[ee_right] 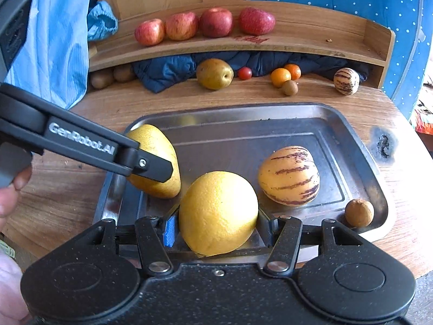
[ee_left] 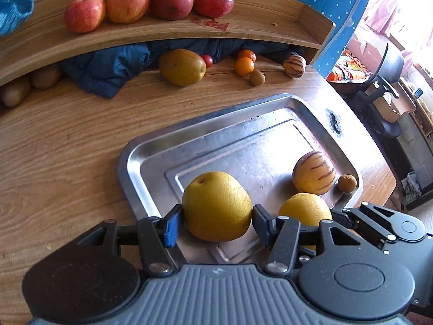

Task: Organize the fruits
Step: 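Lower the pear and citrus onto the tray and open both tools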

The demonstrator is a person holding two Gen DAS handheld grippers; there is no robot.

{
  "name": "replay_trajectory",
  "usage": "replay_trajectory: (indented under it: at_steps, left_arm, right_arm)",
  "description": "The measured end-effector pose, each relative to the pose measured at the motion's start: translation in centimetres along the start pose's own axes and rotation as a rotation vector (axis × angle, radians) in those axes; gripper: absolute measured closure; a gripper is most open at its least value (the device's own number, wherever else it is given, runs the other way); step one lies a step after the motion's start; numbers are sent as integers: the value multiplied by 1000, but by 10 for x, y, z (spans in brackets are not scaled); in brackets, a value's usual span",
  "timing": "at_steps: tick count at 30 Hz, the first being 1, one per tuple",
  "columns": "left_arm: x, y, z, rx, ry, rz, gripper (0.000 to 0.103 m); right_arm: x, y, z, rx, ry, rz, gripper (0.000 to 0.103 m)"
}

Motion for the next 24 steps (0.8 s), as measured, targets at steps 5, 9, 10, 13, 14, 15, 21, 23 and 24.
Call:
replay_trajectory:
  at_steps: [5,9,10,13,14,15,21,23,24]
  left_arm:
    - [-3,4,-7,-15,1,2,43]
    - [-7,6,-10,-27,-5,23,41]
    - [-7,8,-11,-33,-1,30,40]
    - [-8,12,-15,-53,12,40,39]
    - [-9,13,-16,-56,15,41,36]
    - [-10,13,-18,-57,16,43,34]
    - [-19,10,-28,-41,4,59,14]
    - [-22,10,-32,-42,4,71,9]
    - [-24,11,-34,-45,3,78,8]
  right_arm:
    - [2,2,-3,-12,14,-7,44]
    - [0,3,-5,-13,8,-9,39]
    - [-1,4,-5,-12,7,-10,35]
    - [-4,5,-8,-9,5,-12,30]
    - [-6,5,-8,-7,2,-13,29]
    - [-8,6,-9,-6,0,-13,26]
    - [-22,13,-15,-7,-22,-14,14]
    - [-27,15,-17,-8,-28,-19,10]
    - [-29,16,-18,-6,-31,-22,7]
Point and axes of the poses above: each gripper's, at about its wrist camera, not at the fingertips, and x roughly the way its jaws point, y to its left, z to its top, the point moved 4 cm from there along x, roughly the way its jaws point, and after that the axes turned 8 degrees about -x, right-handed, at the moved point
